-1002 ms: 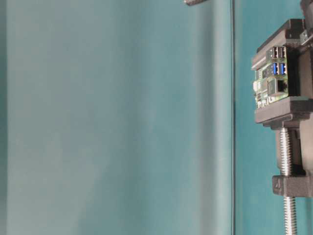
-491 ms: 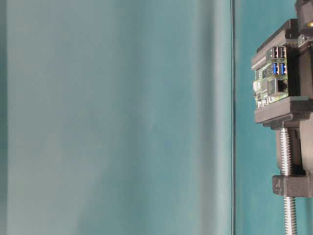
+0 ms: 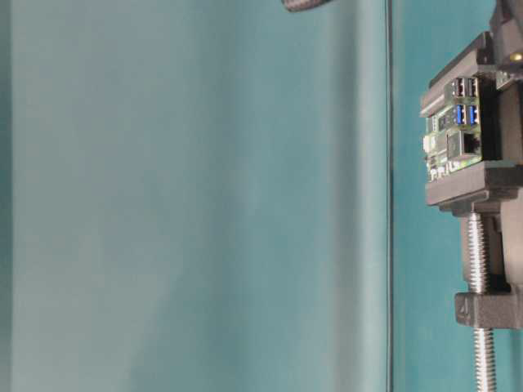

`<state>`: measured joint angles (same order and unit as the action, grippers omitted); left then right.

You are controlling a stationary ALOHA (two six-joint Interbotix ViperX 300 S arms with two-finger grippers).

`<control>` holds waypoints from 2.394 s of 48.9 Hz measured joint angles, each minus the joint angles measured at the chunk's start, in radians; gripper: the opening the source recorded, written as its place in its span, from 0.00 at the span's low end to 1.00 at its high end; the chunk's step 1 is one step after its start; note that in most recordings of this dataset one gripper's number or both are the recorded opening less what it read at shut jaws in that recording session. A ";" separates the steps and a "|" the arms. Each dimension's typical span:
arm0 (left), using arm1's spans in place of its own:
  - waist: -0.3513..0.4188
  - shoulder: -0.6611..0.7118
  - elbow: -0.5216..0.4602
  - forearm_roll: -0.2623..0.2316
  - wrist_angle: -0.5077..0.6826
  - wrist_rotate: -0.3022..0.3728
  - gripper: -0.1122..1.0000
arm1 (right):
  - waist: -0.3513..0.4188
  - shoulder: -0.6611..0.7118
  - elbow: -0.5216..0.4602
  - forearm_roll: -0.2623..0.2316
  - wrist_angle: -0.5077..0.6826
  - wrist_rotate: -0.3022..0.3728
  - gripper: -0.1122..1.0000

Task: Insert the USB into the fixed PCB.
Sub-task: 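Align the USB plug with the right-side USB port on the board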

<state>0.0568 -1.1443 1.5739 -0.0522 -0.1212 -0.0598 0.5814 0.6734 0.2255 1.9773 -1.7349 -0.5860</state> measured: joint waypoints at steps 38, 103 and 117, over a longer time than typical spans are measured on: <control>-0.002 0.000 0.000 0.000 0.000 0.000 0.93 | -0.020 -0.025 0.038 -0.046 -0.012 -0.015 0.29; 0.000 0.000 0.000 0.000 0.000 0.000 0.93 | -0.031 -0.032 0.026 -0.037 -0.012 -0.023 0.29; 0.000 0.000 0.000 0.000 0.000 0.000 0.93 | -0.031 -0.032 0.028 -0.025 -0.012 -0.021 0.29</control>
<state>0.0568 -1.1443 1.5739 -0.0522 -0.1212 -0.0598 0.5507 0.6412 0.2531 1.9528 -1.7472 -0.6075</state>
